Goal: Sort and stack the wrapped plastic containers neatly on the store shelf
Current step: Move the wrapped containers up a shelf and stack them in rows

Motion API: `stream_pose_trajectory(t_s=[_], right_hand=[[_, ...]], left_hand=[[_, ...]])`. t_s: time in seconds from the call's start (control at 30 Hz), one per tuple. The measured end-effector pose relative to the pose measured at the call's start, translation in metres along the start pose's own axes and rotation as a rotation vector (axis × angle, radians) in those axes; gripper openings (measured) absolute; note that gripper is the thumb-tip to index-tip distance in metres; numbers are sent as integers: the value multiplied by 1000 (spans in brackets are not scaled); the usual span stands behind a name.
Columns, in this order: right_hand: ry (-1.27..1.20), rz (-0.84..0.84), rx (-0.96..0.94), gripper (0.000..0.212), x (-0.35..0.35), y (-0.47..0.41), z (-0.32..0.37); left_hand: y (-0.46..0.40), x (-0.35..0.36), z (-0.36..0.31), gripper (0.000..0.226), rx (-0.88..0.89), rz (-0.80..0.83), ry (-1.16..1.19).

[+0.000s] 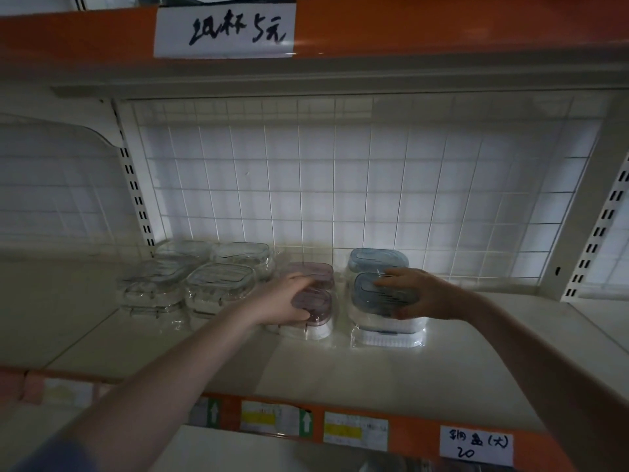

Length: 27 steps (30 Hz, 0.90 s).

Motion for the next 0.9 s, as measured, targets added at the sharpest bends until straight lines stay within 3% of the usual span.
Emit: stream_pose_trajectory(t_s=[0.17, 0.37, 0.47, 0.6, 0.9], right_hand=[[39, -64, -156, 51, 4, 0, 4], [90, -156, 42, 48, 5, 11, -8], [239, -265, 75, 54, 1, 25, -3], [222, -407, 129, 56, -9, 52, 5], [216, -422, 272, 51, -2, 115, 0]], left_hand=[[6, -2, -8, 70, 0, -58, -28], [16, -3, -11, 66, -55, -122, -32], [22, -3, -11, 62, -118, -171, -32], [36, -8, -22, 56, -182, -260, -38], [92, -7, -58, 54, -316, -345, -151]])
Point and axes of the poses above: each hand's wrist, its own y-axis away from the middle knuckle, its own x-axis out of the palm, z = x × y, the point moved 7 cm from there along -y, towards the middle knuckle, and after that the axes turned 5 degrees about -z, right-handed, at the moved point
